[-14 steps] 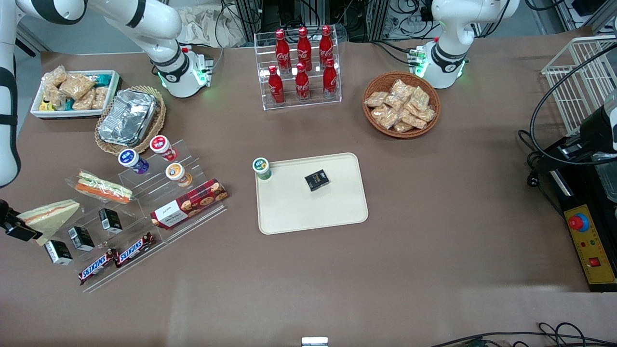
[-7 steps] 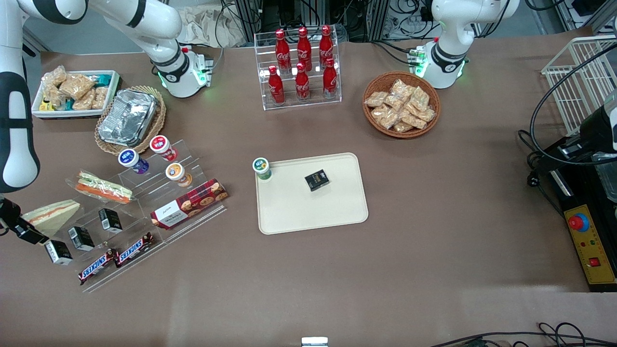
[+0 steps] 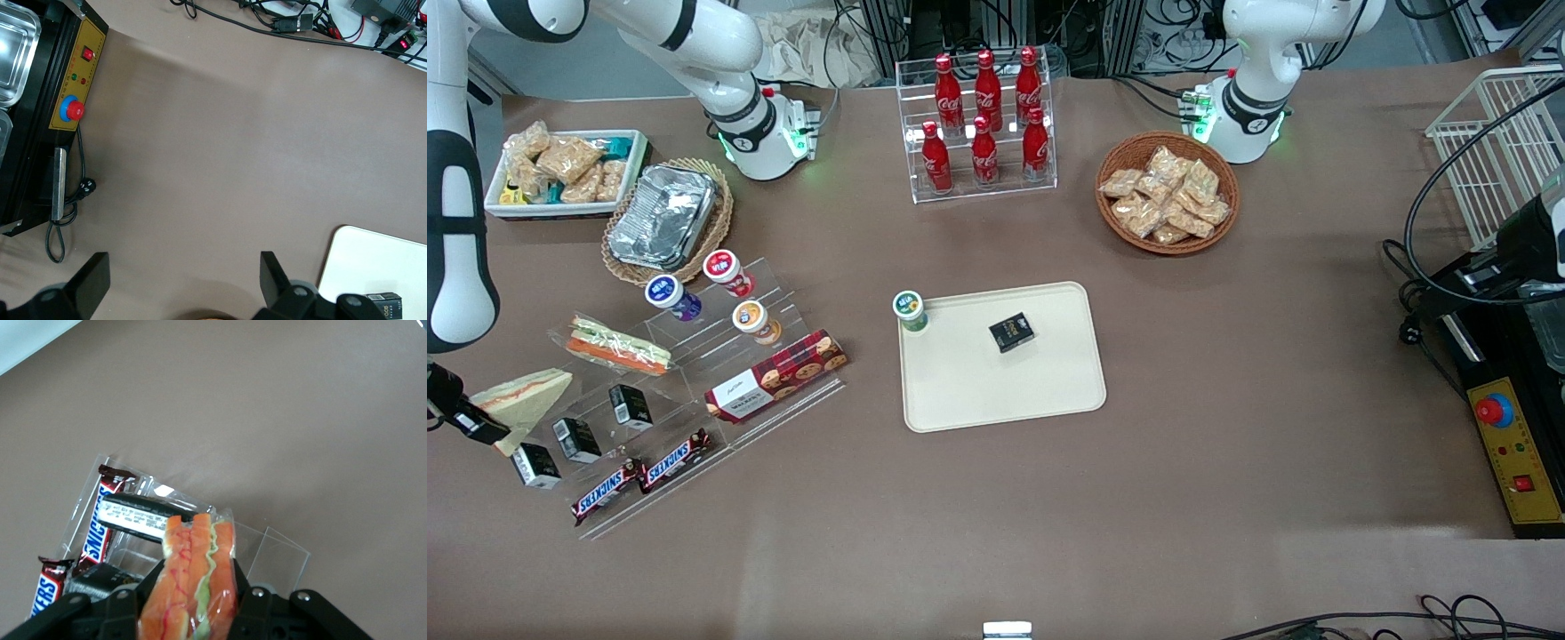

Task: Place sandwich on tray
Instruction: 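Close the right gripper on the sandwich wrapper and lift it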

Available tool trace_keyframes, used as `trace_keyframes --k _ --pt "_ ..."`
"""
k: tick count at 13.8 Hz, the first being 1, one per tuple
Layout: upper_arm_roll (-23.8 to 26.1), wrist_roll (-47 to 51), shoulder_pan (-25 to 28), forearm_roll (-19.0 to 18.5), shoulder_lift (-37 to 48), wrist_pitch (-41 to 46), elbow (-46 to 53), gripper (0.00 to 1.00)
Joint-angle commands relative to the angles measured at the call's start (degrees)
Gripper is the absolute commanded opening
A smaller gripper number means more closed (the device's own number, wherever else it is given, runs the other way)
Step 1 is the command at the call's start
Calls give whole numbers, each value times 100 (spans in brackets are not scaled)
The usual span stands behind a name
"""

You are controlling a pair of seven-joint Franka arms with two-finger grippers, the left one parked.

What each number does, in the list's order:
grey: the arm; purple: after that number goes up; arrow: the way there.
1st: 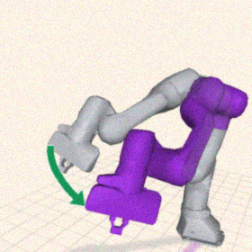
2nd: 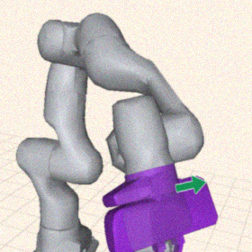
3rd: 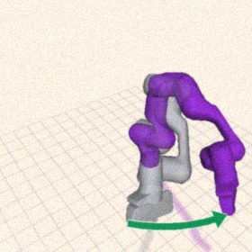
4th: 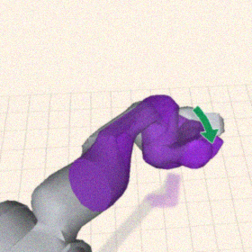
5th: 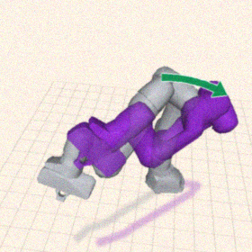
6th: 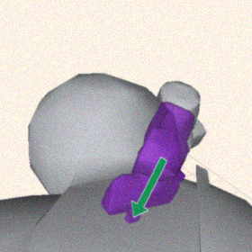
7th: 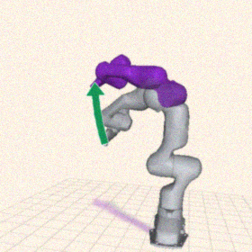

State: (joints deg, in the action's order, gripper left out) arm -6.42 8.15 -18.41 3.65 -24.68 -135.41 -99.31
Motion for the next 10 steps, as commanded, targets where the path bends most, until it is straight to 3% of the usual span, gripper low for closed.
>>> trace_keyframes --k 1,6,10 --pt "18 -611 4 101 357 -56 -106 0" --pt "246 -1780 39 65 657 -29 289 0" --pt "343 -2221 599 -40 850 390 535 0"
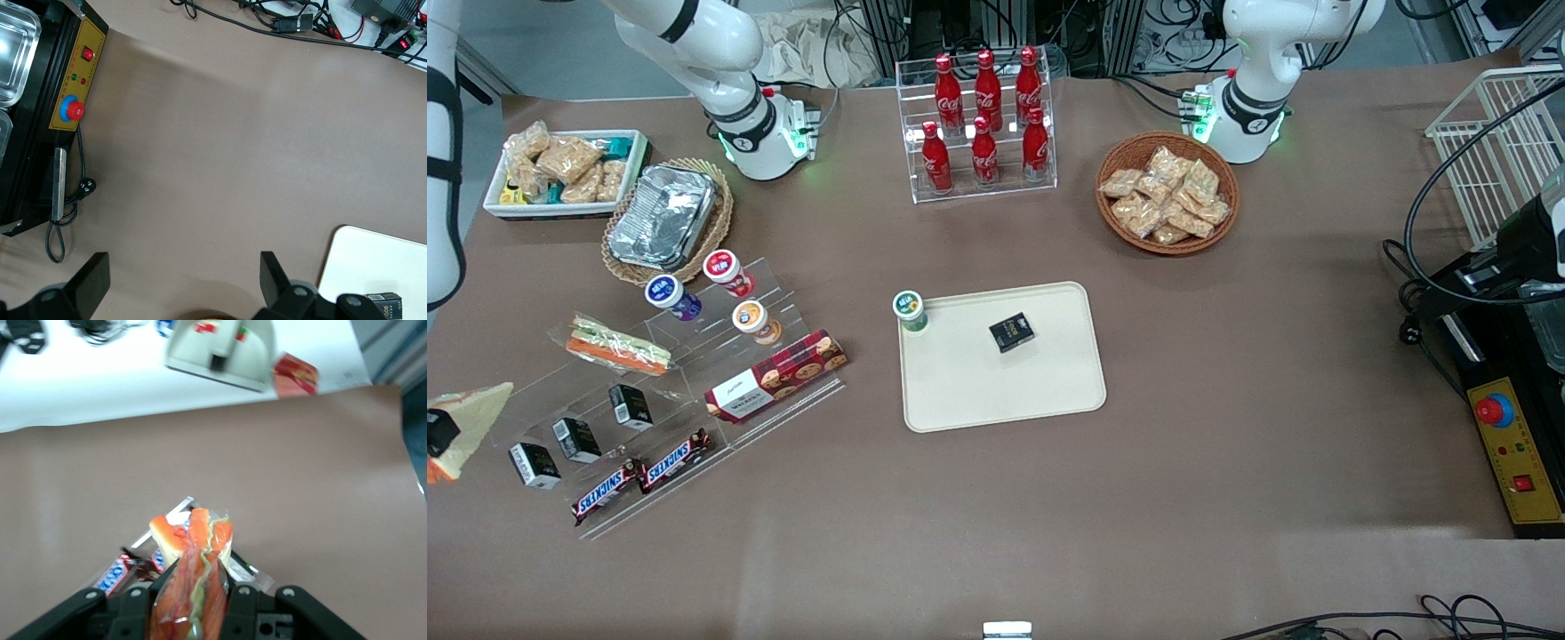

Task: Place sandwich on tray
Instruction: 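Carry the held sandwich over to the cream tray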

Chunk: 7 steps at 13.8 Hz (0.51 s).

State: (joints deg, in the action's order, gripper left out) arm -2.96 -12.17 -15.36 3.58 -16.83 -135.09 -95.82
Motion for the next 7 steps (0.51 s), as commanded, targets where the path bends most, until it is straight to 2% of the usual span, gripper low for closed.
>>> trace_keyframes --k 1,2,3,7 --pt "-12 -476 575 -216 57 509 291 0" --pt "-12 -958 813 -470 57 510 318 0" --pt "-3 -1198 1033 -533 57 510 318 0" --pt "-3 -1139 2139 -508 48 510 318 0"
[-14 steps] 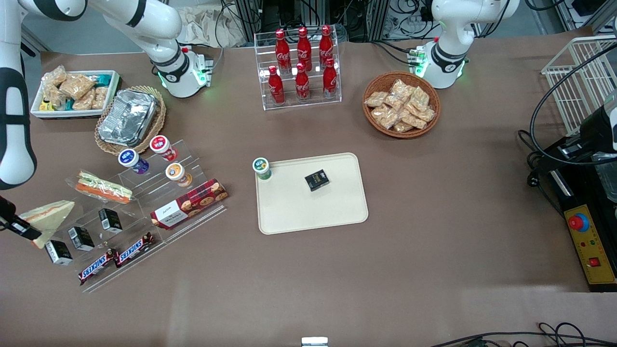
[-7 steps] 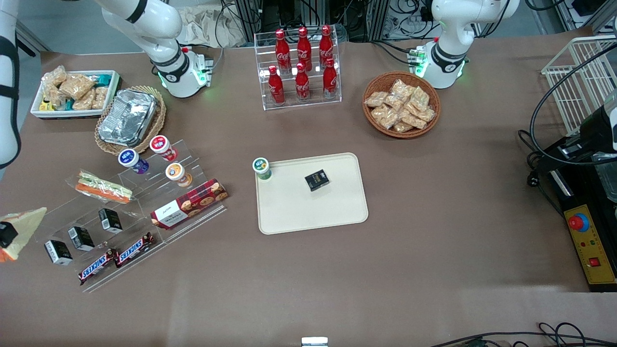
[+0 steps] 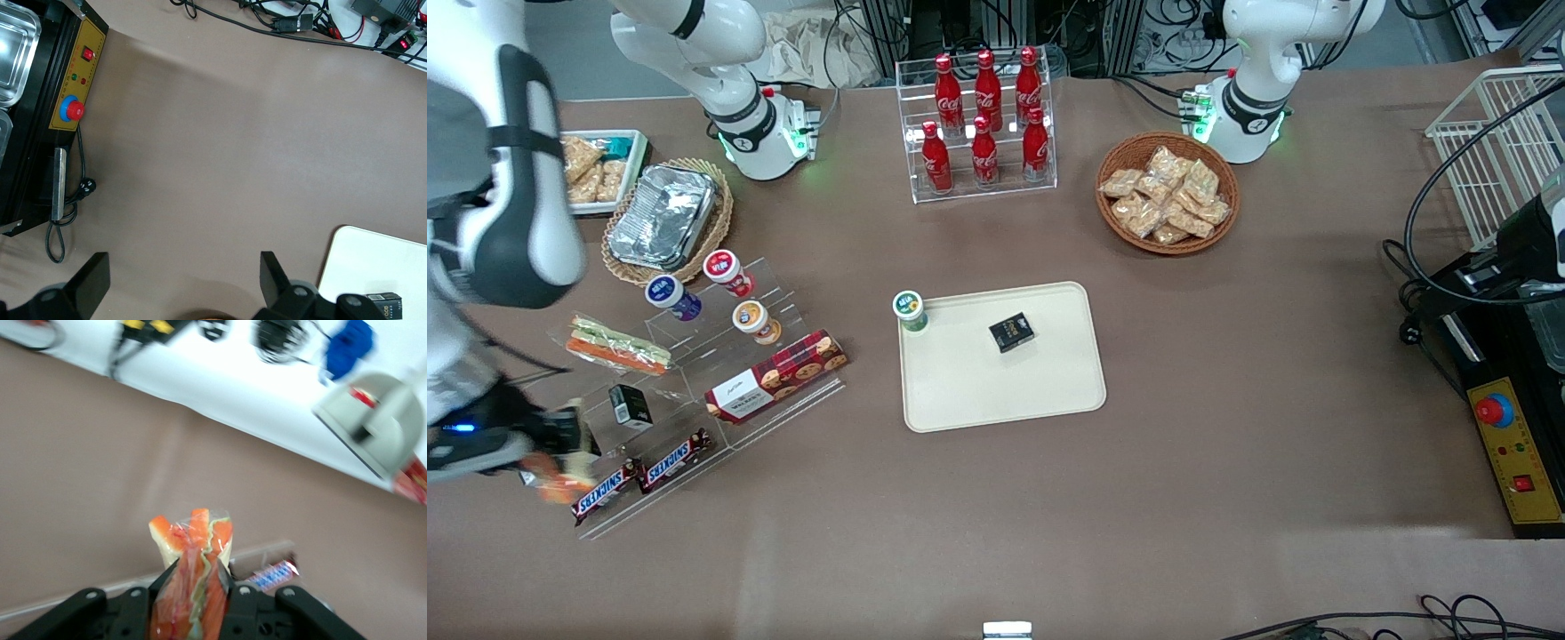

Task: Place sandwich on tray
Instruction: 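Carry the held sandwich over to the cream tray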

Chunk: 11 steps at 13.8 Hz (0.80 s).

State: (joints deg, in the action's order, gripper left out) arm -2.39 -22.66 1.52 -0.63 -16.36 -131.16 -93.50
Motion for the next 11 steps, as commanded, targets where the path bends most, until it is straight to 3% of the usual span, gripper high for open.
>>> trace_keyframes --k 1,9,11 --pt "-60 -37 785 -86 -16 126 78 0" --pt "-60 -115 2896 -103 -929 3 -19 0" --pt "-25 -159 3414 -147 -1403 -433 7 0"
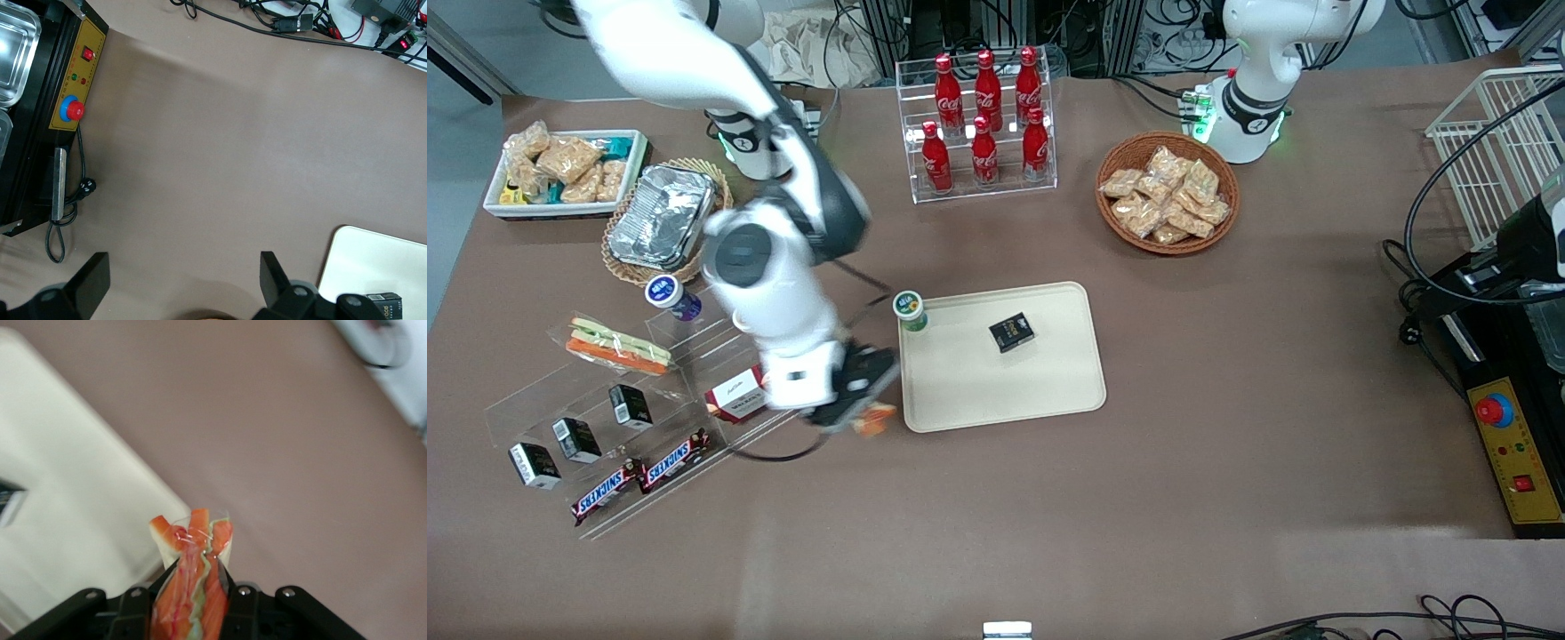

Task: Place sandwich on tray
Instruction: 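Carry the held sandwich over to the cream tray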

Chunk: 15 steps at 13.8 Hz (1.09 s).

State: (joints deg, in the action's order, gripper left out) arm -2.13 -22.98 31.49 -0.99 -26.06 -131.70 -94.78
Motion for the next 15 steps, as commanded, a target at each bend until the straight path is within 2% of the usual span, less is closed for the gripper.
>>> trace_keyframes --k 1,3,6,8,13,15 --pt "-59 -145 619 -138 -643 -879 118 0" --pt "-60 -207 892 -200 -1118 -1663 126 0" --pt "-60 -216 1148 -786 -1602 -2666 144 0" --pt "-51 -216 1288 -1192 -1840 -2887 249 0" --pt "-60 -268 1464 -1475 -2165 -3476 302 0" --pt "-60 -303 1517 -1509 -2192 -3503 346 99"
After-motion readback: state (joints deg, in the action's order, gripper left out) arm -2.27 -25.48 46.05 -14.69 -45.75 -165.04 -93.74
